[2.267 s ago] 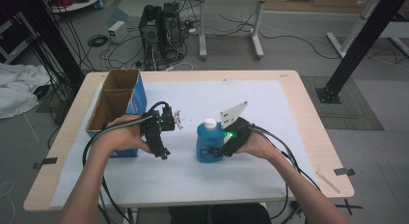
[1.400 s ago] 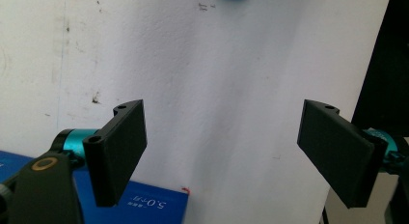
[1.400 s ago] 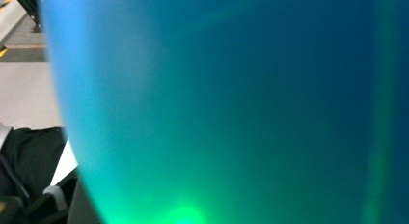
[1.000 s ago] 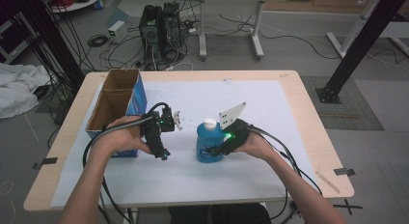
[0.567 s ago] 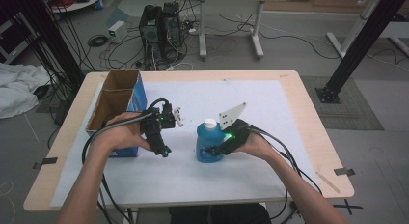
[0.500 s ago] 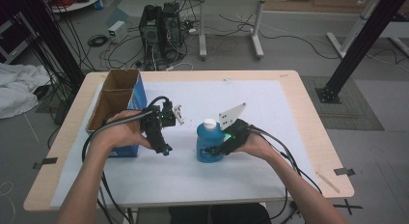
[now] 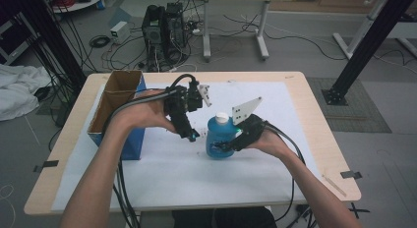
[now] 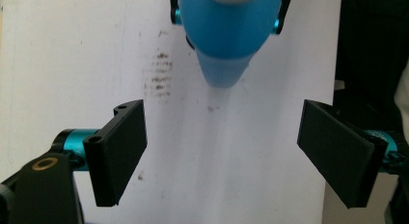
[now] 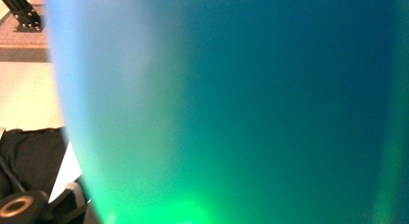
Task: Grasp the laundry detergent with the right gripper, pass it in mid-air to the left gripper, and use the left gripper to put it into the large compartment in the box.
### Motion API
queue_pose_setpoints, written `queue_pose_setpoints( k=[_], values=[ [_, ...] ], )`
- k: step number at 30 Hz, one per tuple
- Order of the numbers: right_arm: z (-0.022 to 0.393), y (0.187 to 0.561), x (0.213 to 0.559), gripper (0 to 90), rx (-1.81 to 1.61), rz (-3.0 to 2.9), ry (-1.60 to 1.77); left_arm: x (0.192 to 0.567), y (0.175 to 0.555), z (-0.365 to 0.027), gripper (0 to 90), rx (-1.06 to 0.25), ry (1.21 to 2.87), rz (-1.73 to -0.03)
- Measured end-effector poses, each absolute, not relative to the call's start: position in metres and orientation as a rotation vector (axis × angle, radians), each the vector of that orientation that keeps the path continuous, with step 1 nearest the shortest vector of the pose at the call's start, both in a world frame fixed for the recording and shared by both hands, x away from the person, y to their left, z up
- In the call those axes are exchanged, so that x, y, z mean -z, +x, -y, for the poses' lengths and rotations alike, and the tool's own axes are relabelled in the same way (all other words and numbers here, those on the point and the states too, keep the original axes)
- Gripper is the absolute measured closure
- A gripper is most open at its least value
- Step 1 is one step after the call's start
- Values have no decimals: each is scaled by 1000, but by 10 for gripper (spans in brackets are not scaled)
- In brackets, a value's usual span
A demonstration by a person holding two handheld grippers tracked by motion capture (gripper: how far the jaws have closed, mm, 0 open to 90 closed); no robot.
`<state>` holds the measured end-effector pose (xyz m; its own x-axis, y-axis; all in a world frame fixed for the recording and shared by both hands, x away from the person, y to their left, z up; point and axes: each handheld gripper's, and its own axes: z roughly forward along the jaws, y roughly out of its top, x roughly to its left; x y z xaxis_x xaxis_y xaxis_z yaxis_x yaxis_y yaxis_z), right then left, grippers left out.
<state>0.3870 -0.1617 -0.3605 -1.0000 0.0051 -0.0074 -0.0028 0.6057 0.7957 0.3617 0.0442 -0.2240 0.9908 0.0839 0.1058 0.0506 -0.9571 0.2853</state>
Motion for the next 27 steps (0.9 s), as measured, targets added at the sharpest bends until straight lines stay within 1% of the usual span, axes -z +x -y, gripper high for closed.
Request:
queue_pose_setpoints(
  k=[4,5,6,7,10,15,18,19,27],
  values=[
    [167,388,355,436,-1398,-2804,-5,221,367,-28,179,-136,2841,-72],
    [168,389,354,437,-1392,-2804,-31,223,367,-25,179,-119,2815,-98],
    [170,386,352,437,-1367,-2837,12,224,368,-21,179,-111,2815,-93],
    [170,389,352,436,-1386,-2799,-48,225,369,-17,179,-103,2820,-87],
    [171,389,349,437,-1381,-2807,-50,226,373,-10,179,-101,2818,-64],
    [172,389,347,436,-1376,-2818,-21,228,373,0,179,-83,2801,-76],
    [170,391,349,436,-1373,-2792,-65,228,374,7,179,-82,2801,-73],
    [169,392,350,436,-1382,-2784,-70,228,374,8,179,-77,2799,-90],
    [170,392,349,436,-1396,-2805,-49,234,376,16,179,-71,2808,-74]
  ],
)
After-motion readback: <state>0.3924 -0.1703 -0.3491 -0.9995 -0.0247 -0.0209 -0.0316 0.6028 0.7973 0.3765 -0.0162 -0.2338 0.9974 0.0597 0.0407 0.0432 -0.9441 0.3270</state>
